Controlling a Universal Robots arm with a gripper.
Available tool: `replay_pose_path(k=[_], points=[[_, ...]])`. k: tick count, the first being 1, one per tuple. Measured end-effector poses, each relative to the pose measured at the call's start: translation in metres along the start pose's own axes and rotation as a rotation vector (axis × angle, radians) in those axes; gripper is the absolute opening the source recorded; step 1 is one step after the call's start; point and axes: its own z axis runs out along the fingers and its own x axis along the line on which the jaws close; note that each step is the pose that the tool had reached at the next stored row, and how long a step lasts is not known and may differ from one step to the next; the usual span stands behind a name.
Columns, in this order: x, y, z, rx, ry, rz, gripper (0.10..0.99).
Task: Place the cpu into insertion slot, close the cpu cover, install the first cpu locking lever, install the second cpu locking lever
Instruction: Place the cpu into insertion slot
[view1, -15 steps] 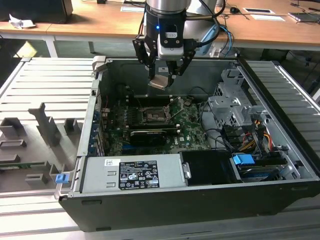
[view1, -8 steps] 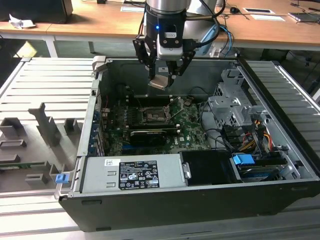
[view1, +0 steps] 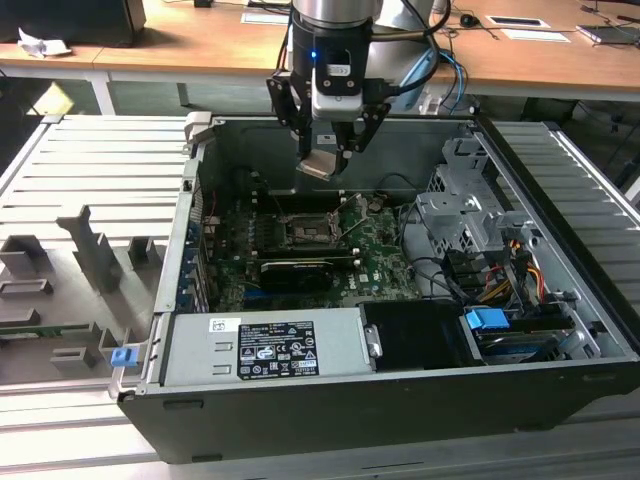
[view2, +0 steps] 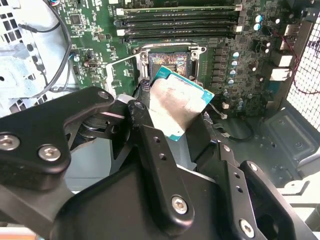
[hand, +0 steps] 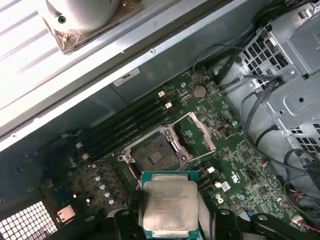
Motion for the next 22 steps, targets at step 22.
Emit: replay_pose_path(k=[22], points=[[-0.0001,-0.0003,0.0034,-0.003,-0.0125,0.147,0.525]])
